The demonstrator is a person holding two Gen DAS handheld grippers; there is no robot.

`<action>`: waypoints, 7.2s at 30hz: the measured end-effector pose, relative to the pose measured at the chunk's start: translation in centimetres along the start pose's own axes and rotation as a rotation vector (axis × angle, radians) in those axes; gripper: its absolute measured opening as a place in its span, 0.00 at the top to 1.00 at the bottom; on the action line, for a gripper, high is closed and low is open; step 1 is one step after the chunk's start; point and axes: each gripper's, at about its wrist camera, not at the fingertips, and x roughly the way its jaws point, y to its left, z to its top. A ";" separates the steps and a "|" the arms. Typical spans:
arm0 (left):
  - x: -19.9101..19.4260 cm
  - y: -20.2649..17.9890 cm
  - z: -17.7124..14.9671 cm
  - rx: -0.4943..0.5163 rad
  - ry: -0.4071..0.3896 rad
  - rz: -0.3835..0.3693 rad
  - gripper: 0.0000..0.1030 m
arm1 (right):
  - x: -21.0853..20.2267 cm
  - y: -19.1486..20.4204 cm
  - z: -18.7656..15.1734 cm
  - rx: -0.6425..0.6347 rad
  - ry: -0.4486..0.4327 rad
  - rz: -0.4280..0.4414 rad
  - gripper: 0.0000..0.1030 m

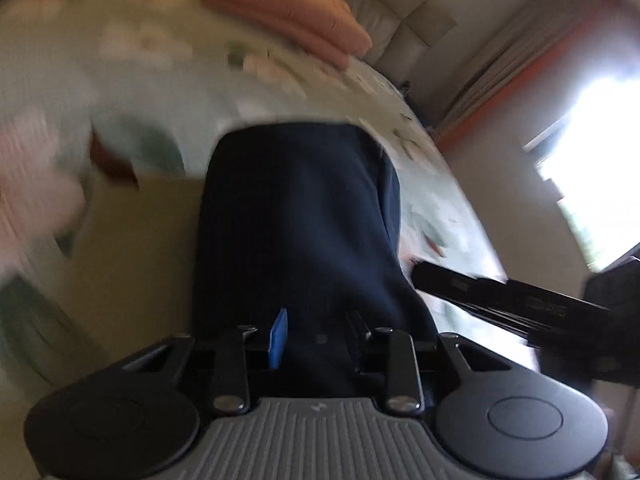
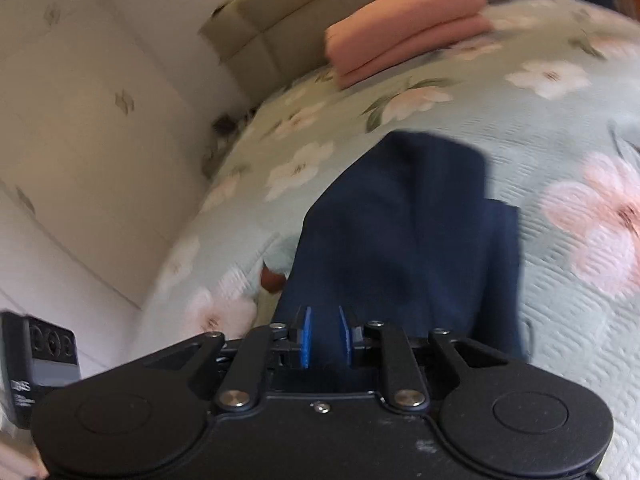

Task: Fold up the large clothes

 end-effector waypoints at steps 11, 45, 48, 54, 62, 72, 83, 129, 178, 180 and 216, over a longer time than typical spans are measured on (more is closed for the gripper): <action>11.4 -4.4 -4.4 0.271 0.260 -0.004 0.97 | 1.5 -5.6 -3.5 -0.148 0.236 -0.487 0.91; 11.9 1.3 1.3 0.118 0.226 -0.114 0.97 | 4.2 -3.4 -7.0 -0.226 0.187 -0.420 1.00; 11.1 1.8 0.5 0.110 0.250 -0.100 0.97 | 1.8 -4.4 -8.6 -0.224 0.199 -0.460 1.00; 9.3 0.0 2.7 0.121 0.194 -0.134 0.95 | -1.9 -0.9 -7.0 -0.216 0.140 -0.454 0.97; 13.7 0.4 2.9 0.131 0.253 -0.058 0.97 | 3.4 -1.5 -9.2 -0.207 0.303 -0.445 0.99; 13.9 1.3 2.2 0.123 0.298 0.005 0.95 | 1.6 3.9 -5.4 -0.330 0.156 -0.269 0.81; 11.5 1.7 2.6 0.107 0.238 -0.041 0.93 | 3.8 5.8 -5.0 -0.383 0.174 -0.170 0.69; 5.4 -1.8 3.2 0.180 0.182 -0.168 0.86 | 0.0 -0.3 -6.6 -0.198 0.127 -0.424 1.00; 6.8 -1.6 0.0 0.161 0.216 -0.081 0.94 | -1.9 -5.4 -7.8 -0.082 0.204 -0.408 0.76; 5.7 -2.1 1.2 0.184 0.160 -0.082 0.91 | -3.0 -5.9 -6.8 -0.068 0.153 -0.404 0.62; 6.2 5.8 5.3 -0.051 0.004 -0.279 0.41 | 0.5 -6.0 -4.1 0.025 -0.064 0.053 0.60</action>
